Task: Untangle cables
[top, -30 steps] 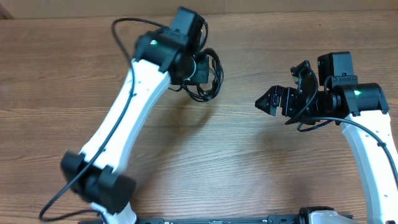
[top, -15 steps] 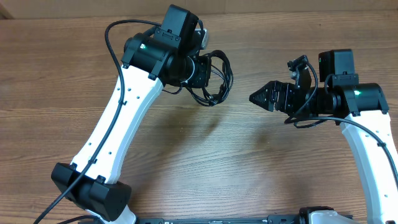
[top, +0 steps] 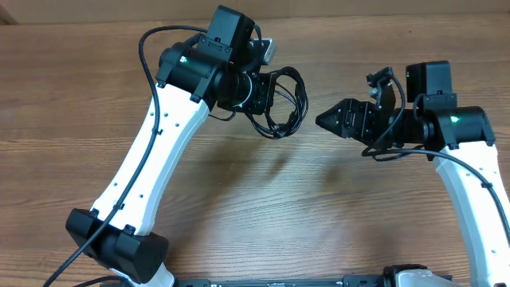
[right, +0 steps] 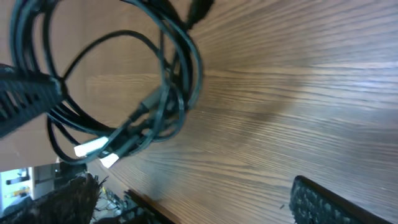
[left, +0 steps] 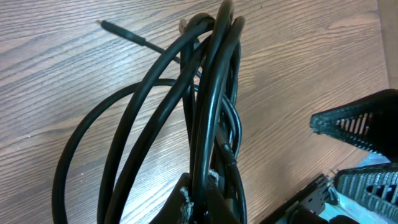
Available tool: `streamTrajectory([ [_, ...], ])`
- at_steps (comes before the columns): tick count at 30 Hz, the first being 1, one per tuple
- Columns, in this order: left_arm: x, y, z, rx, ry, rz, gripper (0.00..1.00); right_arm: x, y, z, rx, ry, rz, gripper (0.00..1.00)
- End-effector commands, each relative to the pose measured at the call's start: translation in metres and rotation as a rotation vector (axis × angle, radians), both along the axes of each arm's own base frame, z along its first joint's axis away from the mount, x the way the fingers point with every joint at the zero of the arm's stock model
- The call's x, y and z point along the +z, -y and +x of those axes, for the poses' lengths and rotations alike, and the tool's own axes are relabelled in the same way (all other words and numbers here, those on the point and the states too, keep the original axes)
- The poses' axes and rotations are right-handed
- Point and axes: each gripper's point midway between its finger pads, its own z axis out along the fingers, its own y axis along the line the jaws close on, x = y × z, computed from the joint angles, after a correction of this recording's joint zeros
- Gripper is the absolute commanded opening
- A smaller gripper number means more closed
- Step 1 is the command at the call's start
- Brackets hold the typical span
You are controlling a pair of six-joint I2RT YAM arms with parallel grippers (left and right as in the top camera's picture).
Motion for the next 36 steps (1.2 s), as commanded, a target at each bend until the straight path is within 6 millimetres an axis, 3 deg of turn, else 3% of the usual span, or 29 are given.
streamTrajectory([
  [1,0.019,0.005,-0.004,-0.029,0.031,-0.063,0.04,0.012,-0.014,0.002,0.002,0.005,0.035,0.92],
  [14,0.022,0.008,-0.006,-0.008,0.003,-0.095,0.04,0.014,-0.028,0.016,-0.066,-0.003,0.046,0.86],
  [25,0.025,0.014,-0.009,-0.029,-0.009,-0.132,0.04,-0.037,-0.038,0.052,-0.149,-0.081,-0.041,0.64],
  [27,0.026,0.016,-0.01,-0.035,-0.012,-0.142,0.04,-0.053,-0.031,0.06,-0.212,-0.118,-0.082,0.6],
  [31,0.031,0.018,-0.01,-0.051,-0.009,-0.175,0.04,-0.078,-0.022,0.069,-0.275,-0.169,-0.139,0.42],
  [33,0.039,0.011,-0.004,-0.045,0.02,-0.182,0.04,-0.089,-0.01,0.068,-0.328,-0.204,-0.191,0.32],
  [36,0.056,-0.008,0.006,-0.005,0.063,-0.192,0.04,-0.098,0.015,0.065,-0.411,-0.244,-0.264,0.28],
])
